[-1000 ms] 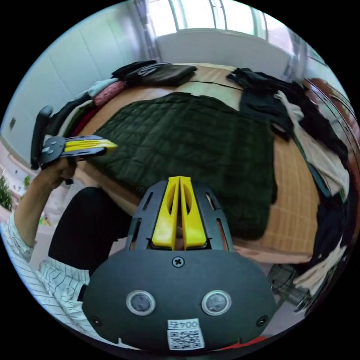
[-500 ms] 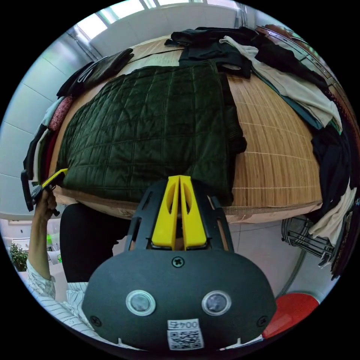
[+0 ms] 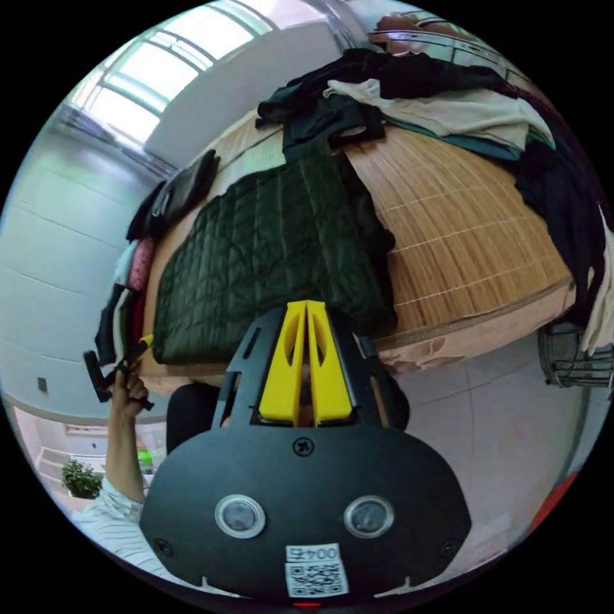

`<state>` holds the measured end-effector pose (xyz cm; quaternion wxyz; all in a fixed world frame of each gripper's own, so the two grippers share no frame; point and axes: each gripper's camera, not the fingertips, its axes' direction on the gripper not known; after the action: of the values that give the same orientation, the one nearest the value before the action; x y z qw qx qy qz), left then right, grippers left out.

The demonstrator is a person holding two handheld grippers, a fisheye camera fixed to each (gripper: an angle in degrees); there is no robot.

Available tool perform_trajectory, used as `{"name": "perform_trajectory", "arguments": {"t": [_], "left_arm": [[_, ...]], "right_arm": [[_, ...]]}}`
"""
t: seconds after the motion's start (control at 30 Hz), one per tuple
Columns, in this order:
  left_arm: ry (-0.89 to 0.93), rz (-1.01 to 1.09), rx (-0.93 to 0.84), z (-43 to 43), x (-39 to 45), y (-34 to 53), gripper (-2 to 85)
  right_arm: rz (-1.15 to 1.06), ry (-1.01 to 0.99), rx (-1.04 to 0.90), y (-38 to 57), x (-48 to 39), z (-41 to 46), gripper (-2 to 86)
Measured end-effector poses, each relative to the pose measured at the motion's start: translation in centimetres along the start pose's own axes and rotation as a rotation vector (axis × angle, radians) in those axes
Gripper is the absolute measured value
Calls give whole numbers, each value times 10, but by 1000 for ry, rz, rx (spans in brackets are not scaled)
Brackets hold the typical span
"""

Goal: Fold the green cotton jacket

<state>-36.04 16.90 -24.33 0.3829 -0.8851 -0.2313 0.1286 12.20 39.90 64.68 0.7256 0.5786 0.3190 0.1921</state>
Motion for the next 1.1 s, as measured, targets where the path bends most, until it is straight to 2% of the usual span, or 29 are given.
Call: {"name": "perform_trajectory", "arguments": {"t": [0.07,0.1,0.17,0.3,0.37,0.53,0.83,1.1], "left_arm": [[252,-23,170,-53,-2,22,2],[321,-28,214,-63,-3,31,2],[518,-15,322,-84,-8,71,2],[639,-49,331,-73,-34,122,2],[764,-113,400,-80,-70,134,2],[810,-250,437,-89,-137,133,2],[677,-268,374,-108,-192,129,2],[613,-350,371,-101,-225,148,2]], "right_arm": [[98,-306,122,34,34,-27,-7],[123,-407,144,45,43,-29,-7],[200,-738,181,87,76,-23,-7],[248,-872,223,130,105,-21,-8],[215,-785,215,131,109,-28,-8],[260,-815,141,128,119,-19,-8],[196,-731,126,144,115,-38,-7],[216,-743,136,154,116,-45,-7]]}}
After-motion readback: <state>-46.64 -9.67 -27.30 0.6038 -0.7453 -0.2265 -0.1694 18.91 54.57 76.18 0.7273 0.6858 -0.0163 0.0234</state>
